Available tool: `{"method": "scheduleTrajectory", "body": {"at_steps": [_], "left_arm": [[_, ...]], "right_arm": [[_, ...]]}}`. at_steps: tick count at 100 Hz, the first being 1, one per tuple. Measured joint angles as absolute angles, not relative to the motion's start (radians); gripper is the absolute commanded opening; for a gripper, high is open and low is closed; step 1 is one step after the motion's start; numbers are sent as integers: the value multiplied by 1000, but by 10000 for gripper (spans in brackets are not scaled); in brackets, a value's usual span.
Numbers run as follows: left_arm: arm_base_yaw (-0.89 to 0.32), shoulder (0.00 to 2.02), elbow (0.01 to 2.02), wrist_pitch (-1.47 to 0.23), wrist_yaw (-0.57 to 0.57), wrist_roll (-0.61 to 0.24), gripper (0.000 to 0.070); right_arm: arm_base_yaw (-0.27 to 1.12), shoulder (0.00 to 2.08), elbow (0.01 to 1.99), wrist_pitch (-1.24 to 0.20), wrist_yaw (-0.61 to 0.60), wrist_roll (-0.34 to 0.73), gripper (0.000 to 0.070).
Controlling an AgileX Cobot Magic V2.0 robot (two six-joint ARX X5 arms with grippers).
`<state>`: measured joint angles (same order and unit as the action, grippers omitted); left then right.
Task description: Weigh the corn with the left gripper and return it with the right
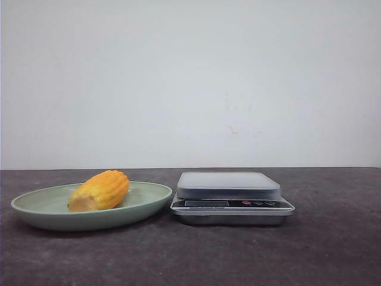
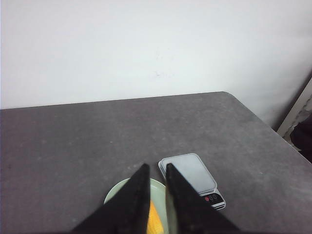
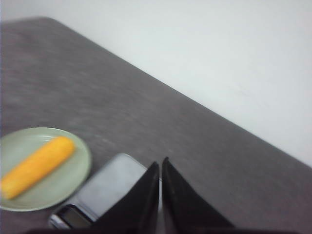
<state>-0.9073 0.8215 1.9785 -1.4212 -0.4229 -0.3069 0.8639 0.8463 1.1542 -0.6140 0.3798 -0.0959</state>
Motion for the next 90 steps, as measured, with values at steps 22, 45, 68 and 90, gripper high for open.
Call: {"method": "scheduleTrajectory", "body": {"at_steps": [22,45,68,90], "left_arm": [[-907,822,1979,-1421,-423,-307,16],[-907,822,1979,-1421,-423,-307,16],[-907,822,1979,-1421,-423,-307,16],[-907,822,1979,-1421,-423,-307,16]], "right_arm": [[612,676,863,-364,179,-101,3],[361,342,434,-173,98,-86,3],[137,123,89,3,5,7,3],[74,10,14,-133,-53,69,3]]}}
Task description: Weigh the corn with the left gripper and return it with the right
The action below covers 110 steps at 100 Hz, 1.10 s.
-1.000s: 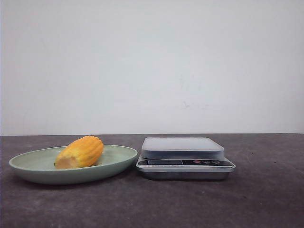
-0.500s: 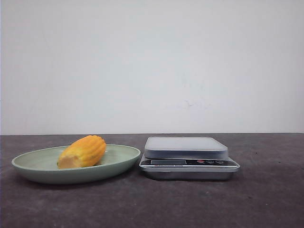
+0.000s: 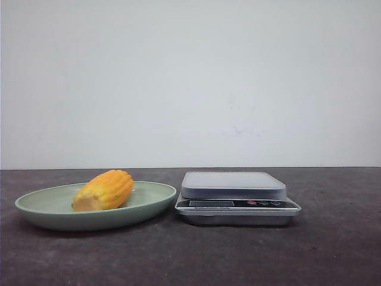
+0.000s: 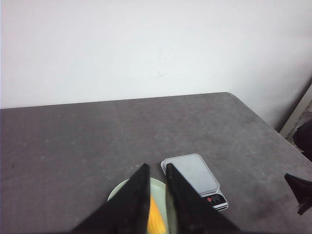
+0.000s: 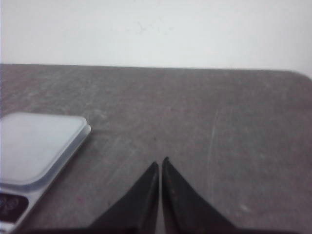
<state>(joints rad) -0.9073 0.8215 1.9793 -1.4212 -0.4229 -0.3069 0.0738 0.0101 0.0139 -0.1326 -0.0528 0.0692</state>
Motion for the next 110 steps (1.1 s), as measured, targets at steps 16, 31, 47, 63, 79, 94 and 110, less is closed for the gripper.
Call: {"method": "scheduleTrajectory", "body": {"at_steps": [16,31,47,63,79,94,110], "left_arm": [[-907,822,1980,-1421,-423,-307,16],[-907,821,1980,-1421,-423,-307,16],[-907,821,1980,-1421,-423,-307,16],[-907,821,1980,-1421,-423,-307,16],[-907,821,1980,-1421,-423,-307,16],[-907,821,1980,-1421,-423,-307,16],[-907,821,1980,-1421,-423,-307,16]], "right_arm": [[69,2,16,-175,-46,82,3],[69,2,16,-175,-54,77,3],[70,2,16,-175,-59,-25,3],[70,2,16,-173,-59,-102,3],[70,2,16,-168,-59,-120,3],[72,2,16,-168,-59,-125,3],[72,2,16,-168,-59,-126,3]]}}
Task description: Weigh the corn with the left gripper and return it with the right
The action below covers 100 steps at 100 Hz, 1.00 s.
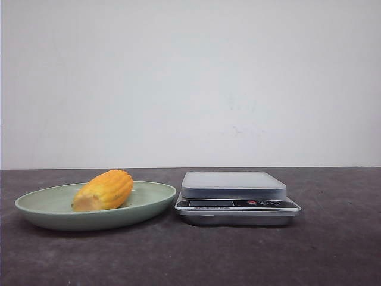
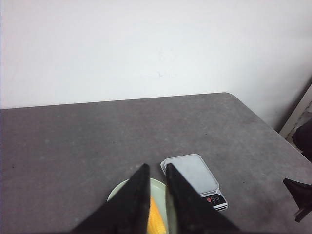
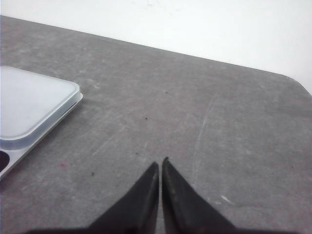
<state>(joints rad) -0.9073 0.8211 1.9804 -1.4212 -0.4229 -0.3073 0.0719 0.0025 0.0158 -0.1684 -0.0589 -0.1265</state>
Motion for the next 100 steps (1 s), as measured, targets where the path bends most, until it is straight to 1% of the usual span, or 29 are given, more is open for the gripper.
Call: {"method": "scheduleTrajectory", "body": {"at_steps": [80,86,92,100], "left_arm": [[-905,824,1980,-1421,-423,-307,16],[-879,826,1975,-1421,-423,-305,16],[-835,825,1938,-1409,-423,-285,16],[-754,812,1829,-1279,-407,-221,16]], "right_arm": [[72,2,16,-168,-59,-127,3],[72,2,16,-168,-59,-127,3],[72,2,16,-169,-59,-127,3],[72,2,16,-168,-60,-127,3]]}}
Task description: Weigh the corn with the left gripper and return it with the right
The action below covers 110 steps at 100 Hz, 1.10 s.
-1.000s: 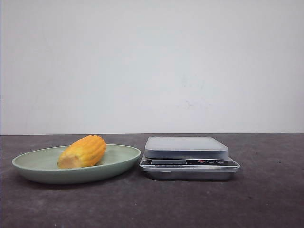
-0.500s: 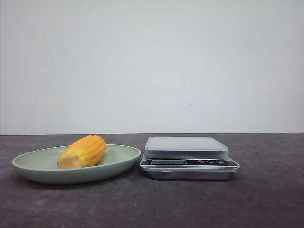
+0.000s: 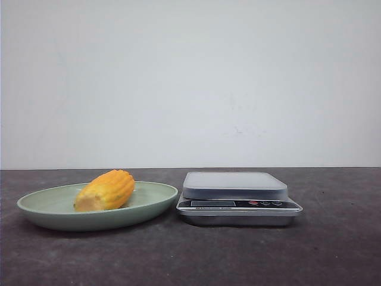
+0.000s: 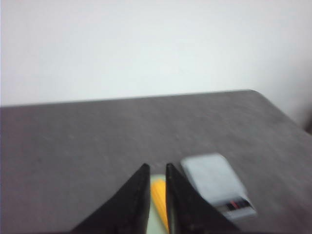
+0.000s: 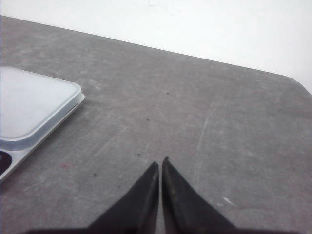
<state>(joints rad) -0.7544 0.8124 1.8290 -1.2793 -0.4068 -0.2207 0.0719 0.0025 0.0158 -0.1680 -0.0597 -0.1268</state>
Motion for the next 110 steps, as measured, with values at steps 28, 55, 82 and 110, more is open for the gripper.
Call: {"method": "scheduleTrajectory", "body": {"at_steps": [28,55,82,110], "left_arm": [[-467,656,1237,-769,-104,13,16],[-228,430,721,-409,42,-14,16],[-71,197,521,-350,46,-13,16],[29,65,277,-221,145,-3,16]], "right_arm": [[72,2,16,-168,-59,-127,3],[72,2,16,-168,-56,-127,3],[72,2,16,-168,-56,-127,3],[72,2,16,-168,-55,-127,3]]}}
